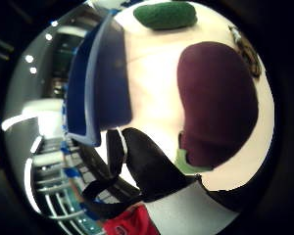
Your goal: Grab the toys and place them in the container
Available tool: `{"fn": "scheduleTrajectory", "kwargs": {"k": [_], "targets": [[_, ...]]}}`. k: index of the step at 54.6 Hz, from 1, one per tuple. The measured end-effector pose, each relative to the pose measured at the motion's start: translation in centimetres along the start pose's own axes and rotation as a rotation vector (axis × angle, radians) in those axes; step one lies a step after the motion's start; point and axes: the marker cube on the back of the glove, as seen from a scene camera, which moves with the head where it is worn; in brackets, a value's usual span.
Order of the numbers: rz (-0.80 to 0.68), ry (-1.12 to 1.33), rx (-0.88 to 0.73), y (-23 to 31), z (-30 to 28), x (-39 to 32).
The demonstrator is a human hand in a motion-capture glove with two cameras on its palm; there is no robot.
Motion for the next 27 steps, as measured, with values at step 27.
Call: {"fn": "scheduleTrajectory", "kwargs": {"k": [27], "targets": [[0.042, 0.077, -0.218, -2.4, 3.5, -0.6]]}}
